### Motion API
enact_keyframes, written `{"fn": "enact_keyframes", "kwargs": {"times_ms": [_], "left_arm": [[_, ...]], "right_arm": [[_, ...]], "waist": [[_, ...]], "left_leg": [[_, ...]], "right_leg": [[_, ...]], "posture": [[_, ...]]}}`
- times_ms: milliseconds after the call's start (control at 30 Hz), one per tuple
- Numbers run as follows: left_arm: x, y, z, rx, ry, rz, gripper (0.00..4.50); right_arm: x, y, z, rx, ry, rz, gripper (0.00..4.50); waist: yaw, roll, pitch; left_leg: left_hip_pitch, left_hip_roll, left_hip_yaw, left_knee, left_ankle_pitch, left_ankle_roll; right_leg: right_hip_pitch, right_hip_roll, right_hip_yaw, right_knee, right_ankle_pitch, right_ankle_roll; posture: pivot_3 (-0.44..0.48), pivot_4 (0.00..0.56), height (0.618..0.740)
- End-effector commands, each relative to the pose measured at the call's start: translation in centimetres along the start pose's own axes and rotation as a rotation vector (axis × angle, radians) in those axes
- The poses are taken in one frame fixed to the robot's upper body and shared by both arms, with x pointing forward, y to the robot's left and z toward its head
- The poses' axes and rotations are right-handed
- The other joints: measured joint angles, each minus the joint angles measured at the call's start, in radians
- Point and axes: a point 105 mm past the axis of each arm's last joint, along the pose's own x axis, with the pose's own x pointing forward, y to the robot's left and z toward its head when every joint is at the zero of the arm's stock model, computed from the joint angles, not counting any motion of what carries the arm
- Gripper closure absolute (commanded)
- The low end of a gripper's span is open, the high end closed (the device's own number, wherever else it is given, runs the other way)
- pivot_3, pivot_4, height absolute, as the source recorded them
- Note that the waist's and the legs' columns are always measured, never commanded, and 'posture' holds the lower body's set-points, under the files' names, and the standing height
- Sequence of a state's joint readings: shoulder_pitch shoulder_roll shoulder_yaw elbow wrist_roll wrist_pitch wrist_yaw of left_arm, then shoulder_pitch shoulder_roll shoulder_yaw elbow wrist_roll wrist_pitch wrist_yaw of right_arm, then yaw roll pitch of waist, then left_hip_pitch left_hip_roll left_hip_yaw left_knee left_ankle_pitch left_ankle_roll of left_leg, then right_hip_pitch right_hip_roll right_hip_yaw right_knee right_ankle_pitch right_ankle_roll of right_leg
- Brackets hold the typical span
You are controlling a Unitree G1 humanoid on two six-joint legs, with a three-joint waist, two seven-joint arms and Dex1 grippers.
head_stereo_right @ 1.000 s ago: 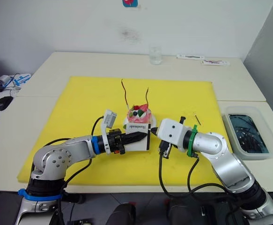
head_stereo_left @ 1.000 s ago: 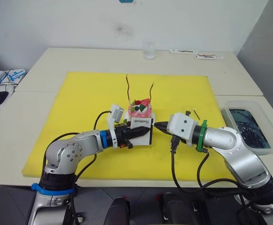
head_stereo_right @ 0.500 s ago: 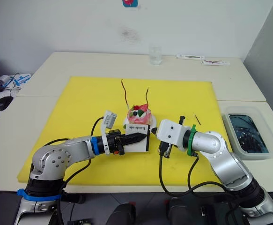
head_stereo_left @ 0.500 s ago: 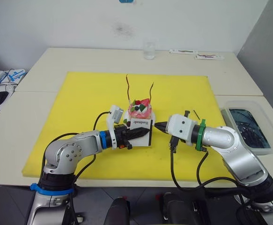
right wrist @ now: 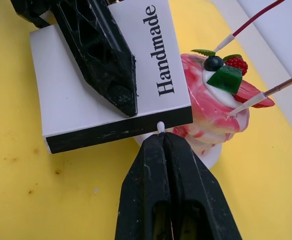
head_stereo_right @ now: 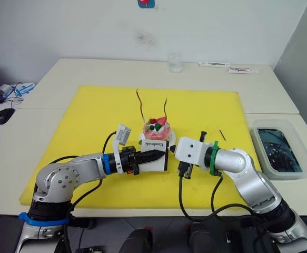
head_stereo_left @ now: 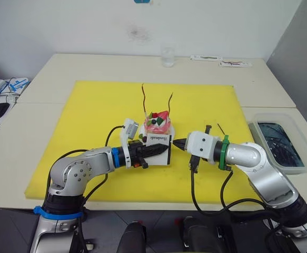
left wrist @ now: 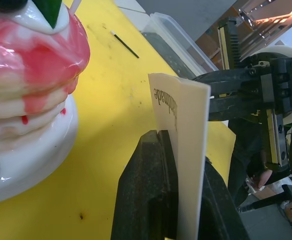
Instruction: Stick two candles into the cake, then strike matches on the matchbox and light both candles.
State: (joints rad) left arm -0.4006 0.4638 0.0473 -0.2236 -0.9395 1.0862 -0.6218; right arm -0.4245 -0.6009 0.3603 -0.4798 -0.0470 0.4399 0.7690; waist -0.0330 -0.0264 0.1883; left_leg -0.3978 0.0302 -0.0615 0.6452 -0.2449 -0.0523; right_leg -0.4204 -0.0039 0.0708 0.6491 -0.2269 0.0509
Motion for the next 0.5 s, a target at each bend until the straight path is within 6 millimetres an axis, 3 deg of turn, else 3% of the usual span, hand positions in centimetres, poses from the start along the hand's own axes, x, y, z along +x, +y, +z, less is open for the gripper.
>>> {"fn": "enact_keyframes", "kwargs": {"times_ms": [33, 167, 300, 500], "left_arm": [[0.2, -1.0, 0.7, 0.035, -0.02, -0.052, 4.5], [0.6, -1.2, 1.2, 0.053, -0.044, -0.063, 4.5], [-0.4, -1.1, 3.4, 0.113, -0.09, -0.044, 4.5], [-3.0, 0.0, 3.2, 0.136, -0.05, 0.026, 4.5]], "right_arm": [[0.3, 0.2, 1.0, -0.044, -0.038, 0.034, 4.47], [0.2, 1.5, 1.2, -0.091, -0.041, 0.139, 4.47], [-1.6, 3.2, 1.3, -0.143, -0.028, 0.287, 4.47], [-3.2, 1.7, 2.1, -0.109, -0.036, 0.249, 4.47]], "waist": [[0.0, 0.0, 0.0], [0.0, 0.0, 0.0], [0.001, 0.0, 0.0], [-0.012, 0.0, 0.0]], "left_leg": [[0.0, 0.0, 0.0, 0.0, 0.0, 0.0], [0.0, 0.0, 0.0, 0.0, 0.0, 0.0], [0.0, 0.0, 0.0, 0.0, 0.0, 0.0], [0.001, 0.0, 0.0, 0.0, 0.0, 0.0]], "right_leg": [[0.0, 0.0, 0.0, 0.0, 0.0, 0.0], [0.0, 0.0, 0.0, 0.0, 0.0, 0.0], [0.0, 0.0, 0.0, 0.0, 0.0, 0.0], [0.0, 0.0, 0.0, 0.0, 0.0, 0.0]], "posture": [[0.0, 0.15, 0.74], [0.0, 0.15, 0.74], [0.0, 0.15, 0.74], [0.0, 0.15, 0.74]]}}
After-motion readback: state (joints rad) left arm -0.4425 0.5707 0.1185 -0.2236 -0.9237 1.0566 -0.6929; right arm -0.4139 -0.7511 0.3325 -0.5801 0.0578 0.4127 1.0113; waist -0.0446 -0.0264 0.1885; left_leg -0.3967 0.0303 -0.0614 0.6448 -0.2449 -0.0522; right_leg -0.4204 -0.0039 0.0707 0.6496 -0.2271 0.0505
